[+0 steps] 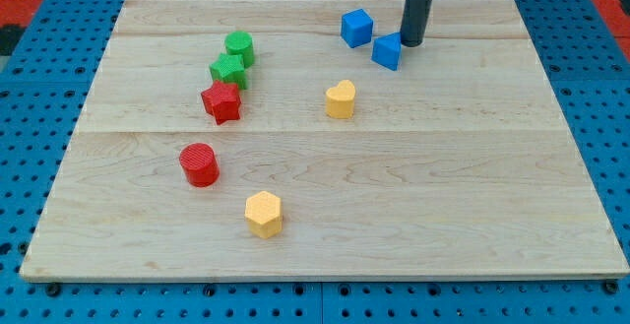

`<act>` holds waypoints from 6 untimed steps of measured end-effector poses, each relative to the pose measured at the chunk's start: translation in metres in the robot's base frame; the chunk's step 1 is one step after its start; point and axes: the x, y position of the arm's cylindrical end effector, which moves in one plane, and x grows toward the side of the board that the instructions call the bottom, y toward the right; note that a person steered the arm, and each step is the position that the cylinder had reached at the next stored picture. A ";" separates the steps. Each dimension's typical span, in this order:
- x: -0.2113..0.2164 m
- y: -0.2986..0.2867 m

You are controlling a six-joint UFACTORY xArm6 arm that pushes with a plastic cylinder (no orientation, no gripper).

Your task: Place the blue triangle above the yellow heart

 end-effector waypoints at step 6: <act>0.054 -0.019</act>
